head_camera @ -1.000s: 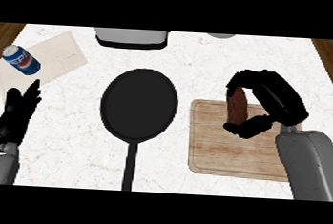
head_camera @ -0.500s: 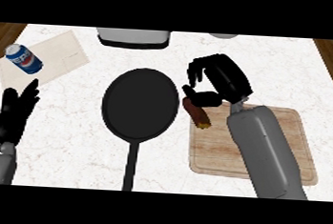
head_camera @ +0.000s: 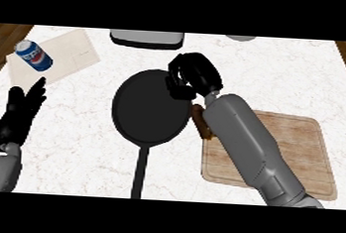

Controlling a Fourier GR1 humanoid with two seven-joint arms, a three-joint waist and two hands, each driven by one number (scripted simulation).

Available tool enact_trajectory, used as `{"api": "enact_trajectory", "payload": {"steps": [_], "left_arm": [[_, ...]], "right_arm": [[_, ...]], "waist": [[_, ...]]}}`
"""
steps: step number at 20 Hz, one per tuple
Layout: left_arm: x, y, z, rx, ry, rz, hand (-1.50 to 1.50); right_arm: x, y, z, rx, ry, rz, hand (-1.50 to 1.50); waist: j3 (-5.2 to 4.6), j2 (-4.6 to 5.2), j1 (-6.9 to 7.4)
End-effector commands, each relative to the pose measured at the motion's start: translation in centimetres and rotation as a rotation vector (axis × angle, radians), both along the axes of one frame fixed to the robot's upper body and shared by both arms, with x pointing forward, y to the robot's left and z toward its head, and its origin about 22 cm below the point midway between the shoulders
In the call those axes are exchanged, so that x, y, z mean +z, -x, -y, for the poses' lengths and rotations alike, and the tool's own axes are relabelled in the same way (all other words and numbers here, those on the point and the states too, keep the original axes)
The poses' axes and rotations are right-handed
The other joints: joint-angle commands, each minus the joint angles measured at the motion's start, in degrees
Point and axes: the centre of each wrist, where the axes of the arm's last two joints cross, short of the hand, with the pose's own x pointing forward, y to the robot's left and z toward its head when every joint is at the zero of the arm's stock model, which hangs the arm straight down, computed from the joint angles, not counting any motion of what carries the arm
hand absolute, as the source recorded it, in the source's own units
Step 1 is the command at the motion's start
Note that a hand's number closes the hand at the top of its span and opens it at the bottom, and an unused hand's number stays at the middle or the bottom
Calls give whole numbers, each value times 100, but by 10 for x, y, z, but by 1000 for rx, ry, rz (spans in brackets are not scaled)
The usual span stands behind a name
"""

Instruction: Pick the sweet potato from the cutting board and place it in the pan

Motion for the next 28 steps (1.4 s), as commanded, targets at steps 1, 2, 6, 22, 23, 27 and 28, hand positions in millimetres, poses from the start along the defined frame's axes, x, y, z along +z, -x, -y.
{"api": "enact_trajectory", "payload": {"steps": [1, 2, 6, 22, 23, 27, 28], "left_arm": [[-8, -8, 0, 0, -7, 1, 0], [3, -12, 15, -22, -10, 13, 0], [8, -14, 32, -74, 5, 14, 0], [12, -34, 39, -137, -5, 28, 0], [11, -35, 49, -141, -2, 34, 0], [13, -40, 55, -155, -2, 41, 0], [16, -41, 50, -148, -7, 30, 0]], "right_arm": [[-18, -4, -12, -11, 29, -42, 150], [-12, -8, -14, -26, 5, -37, 150], [-45, 2, -7, -40, 13, -82, 150], [-73, 18, -5, -16, -191, -241, -150], [-66, 16, -9, -13, -219, -243, -150], [-63, 17, -9, -33, -364, -206, -150], [-58, 15, -12, -50, -381, -195, -150]], "waist": [[-3, 26, 33], [2, 56, 205], [7, 99, 415], [13, 240, 792], [15, 220, 792], [20, 233, 772], [19, 214, 783]]}}
